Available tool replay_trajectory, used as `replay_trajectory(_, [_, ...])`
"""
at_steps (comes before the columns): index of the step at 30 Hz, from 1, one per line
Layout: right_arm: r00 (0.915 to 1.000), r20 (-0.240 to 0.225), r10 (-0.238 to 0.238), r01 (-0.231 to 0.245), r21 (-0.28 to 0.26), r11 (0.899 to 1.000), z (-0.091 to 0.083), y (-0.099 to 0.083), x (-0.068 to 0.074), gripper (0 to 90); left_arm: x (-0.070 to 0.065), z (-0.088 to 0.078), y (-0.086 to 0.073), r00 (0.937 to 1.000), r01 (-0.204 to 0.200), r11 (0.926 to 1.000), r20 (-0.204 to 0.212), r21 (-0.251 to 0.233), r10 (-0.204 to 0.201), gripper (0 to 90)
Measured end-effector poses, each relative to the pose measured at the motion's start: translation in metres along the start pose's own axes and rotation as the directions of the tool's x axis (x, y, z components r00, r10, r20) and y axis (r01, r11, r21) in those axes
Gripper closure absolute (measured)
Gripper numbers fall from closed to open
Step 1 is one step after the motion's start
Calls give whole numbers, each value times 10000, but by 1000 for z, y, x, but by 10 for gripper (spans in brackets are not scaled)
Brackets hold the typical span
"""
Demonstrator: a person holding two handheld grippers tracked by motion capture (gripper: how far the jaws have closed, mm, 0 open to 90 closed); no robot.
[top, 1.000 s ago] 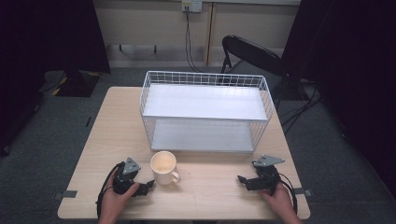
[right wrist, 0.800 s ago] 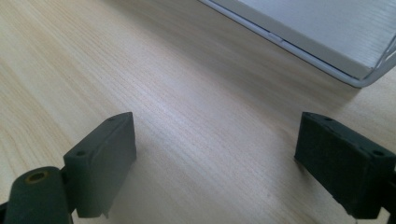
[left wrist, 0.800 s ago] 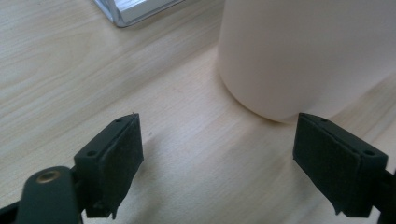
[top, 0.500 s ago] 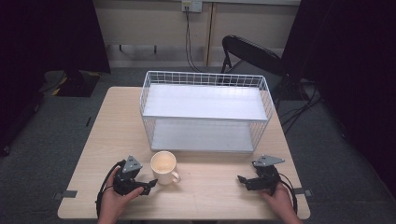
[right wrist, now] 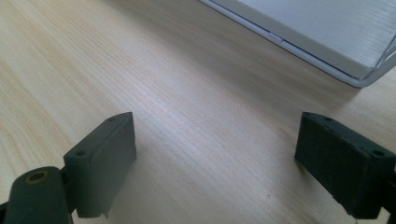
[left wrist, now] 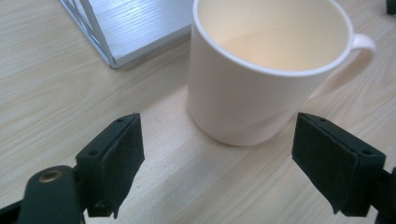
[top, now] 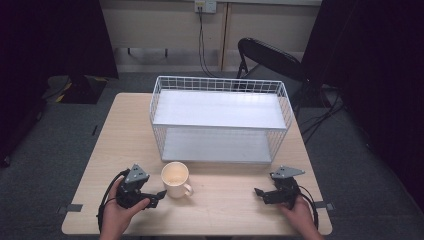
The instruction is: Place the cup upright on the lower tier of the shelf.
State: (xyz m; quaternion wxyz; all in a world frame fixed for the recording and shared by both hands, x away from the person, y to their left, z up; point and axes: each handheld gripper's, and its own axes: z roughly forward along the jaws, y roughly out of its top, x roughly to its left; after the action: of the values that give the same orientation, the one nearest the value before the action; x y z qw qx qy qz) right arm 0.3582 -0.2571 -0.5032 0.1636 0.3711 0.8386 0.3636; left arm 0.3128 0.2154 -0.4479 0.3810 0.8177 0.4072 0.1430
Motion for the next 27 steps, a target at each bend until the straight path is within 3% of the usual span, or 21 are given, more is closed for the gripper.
replay_trajectory(18, [10000, 2, -10, 10, -8, 10000, 0, 0, 0, 118, 9, -16, 8, 9997, 207, 9996, -107, -182, -209, 167])
replay_trajectory(27, [10000, 4, -12, 12, -8, 10000, 0, 0, 0, 118, 17, -26, 20, 9993, 366, 9985, -68, -405, -370, 167])
